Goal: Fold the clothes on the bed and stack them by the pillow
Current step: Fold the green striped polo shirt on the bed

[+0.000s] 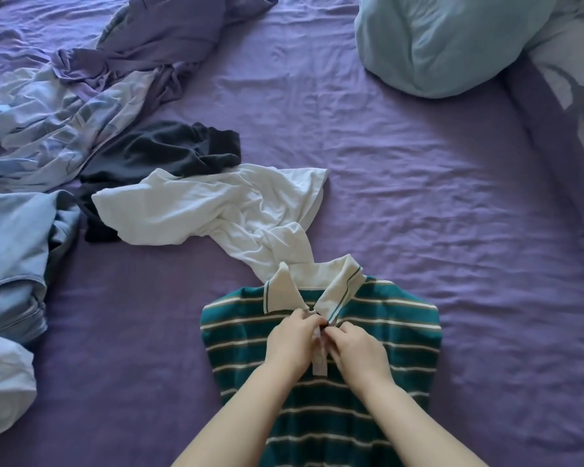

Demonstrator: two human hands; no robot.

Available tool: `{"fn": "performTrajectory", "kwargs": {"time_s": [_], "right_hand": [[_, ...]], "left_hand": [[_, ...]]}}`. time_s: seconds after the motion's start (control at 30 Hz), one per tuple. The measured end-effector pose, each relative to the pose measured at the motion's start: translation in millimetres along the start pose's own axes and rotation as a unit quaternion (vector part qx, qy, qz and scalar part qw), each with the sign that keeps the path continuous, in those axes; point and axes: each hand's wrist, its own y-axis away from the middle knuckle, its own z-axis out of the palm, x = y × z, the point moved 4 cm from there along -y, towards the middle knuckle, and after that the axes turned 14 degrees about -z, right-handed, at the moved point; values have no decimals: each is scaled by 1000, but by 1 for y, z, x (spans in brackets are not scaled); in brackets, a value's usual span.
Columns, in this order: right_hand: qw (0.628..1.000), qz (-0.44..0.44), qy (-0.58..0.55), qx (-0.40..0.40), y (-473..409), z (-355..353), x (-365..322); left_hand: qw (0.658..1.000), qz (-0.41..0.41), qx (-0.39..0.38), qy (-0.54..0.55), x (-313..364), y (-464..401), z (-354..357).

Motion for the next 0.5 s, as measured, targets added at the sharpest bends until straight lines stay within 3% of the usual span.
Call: {"fn": "performTrajectory", "kwargs": {"time_s": [0.23, 0.33, 0.5], "right_hand": [[999, 38, 11, 22, 8, 2, -4], [998, 46, -1, 53, 9, -4, -3], [994, 72, -78, 23, 0, -5, -5]], "left_hand": [[991, 65, 40, -108, -5, -2, -3], [977, 136, 57, -155, -4, -1, -8], [975, 166, 58, -133, -6, 3, -7]]}}
